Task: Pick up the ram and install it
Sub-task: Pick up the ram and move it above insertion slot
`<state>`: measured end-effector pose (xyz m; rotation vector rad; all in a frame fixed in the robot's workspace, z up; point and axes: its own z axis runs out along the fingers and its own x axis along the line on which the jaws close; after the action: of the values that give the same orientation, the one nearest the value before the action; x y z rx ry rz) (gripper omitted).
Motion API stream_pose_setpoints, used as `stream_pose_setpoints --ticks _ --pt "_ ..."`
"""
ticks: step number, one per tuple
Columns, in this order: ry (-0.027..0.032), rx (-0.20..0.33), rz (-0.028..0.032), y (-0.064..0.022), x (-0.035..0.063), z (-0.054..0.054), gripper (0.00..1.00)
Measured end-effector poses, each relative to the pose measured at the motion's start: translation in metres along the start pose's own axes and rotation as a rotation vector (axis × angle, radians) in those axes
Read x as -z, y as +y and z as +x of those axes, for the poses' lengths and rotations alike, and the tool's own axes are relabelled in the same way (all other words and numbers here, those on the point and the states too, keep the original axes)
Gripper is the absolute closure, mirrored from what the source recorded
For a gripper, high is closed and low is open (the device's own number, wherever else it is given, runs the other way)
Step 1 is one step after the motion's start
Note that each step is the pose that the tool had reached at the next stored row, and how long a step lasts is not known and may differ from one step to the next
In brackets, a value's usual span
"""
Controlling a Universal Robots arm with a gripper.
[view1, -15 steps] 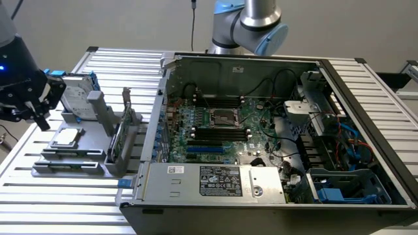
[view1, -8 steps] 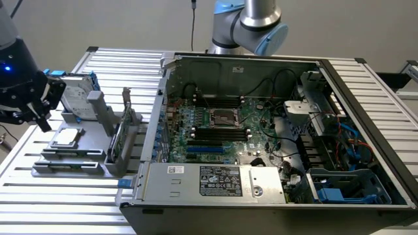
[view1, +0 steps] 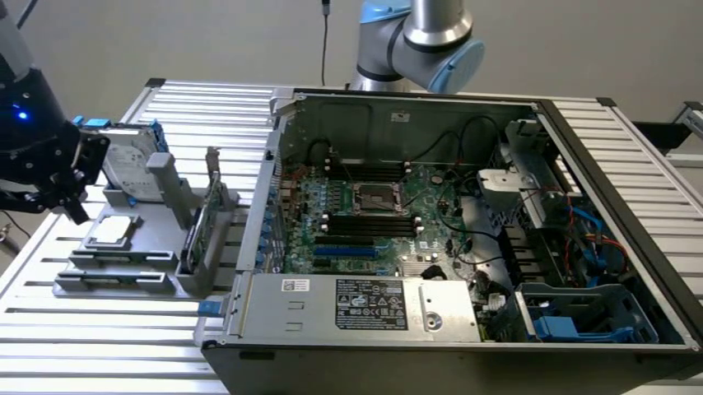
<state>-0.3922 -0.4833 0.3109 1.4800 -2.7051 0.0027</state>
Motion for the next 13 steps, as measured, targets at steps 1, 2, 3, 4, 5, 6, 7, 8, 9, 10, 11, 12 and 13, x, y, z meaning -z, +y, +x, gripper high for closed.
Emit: stream_pose_setpoints --ticks 1,2,3,4,5,6,7,8,9,10,11,12,13 --pt "0.0001 0.018 0.0015 0.0000 -0.0004 0.0000 0.89" --pt "0.0002 0.036 0.0029 0.0000 -0.0008 0.0000 0.89" --pt "0.0004 0.055 0.0043 0.0000 -0.0011 0.0000 0.89" --pt "0.0005 0.073 0.0058 0.0000 -0.0015 -0.0001 0.89" --pt "0.0005 0.091 0.0073 0.0000 -0.0020 -0.0001 0.89" --pt "0.0006 0.109 0.0088 -0.0001 -0.0023 -0.0001 0.89" --pt "0.0007 0.127 0.0103 -0.0001 -0.0027 -0.0002 0.89" --pt "0.0008 0.145 0.0118 -0.0001 -0.0031 -0.0002 0.89" --pt "0.0009 0.164 0.0134 -0.0001 -0.0035 -0.0002 0.89" --pt "0.0009 0.182 0.0150 -0.0001 -0.0039 -0.0002 0.89" --pt "0.0010 0.200 0.0165 -0.0001 -0.0044 -0.0002 0.89" --pt "0.0010 0.217 0.0182 -0.0001 -0.0048 -0.0002 0.89" --pt "0.0010 0.235 0.0200 -0.0001 -0.0052 -0.0003 0.89"
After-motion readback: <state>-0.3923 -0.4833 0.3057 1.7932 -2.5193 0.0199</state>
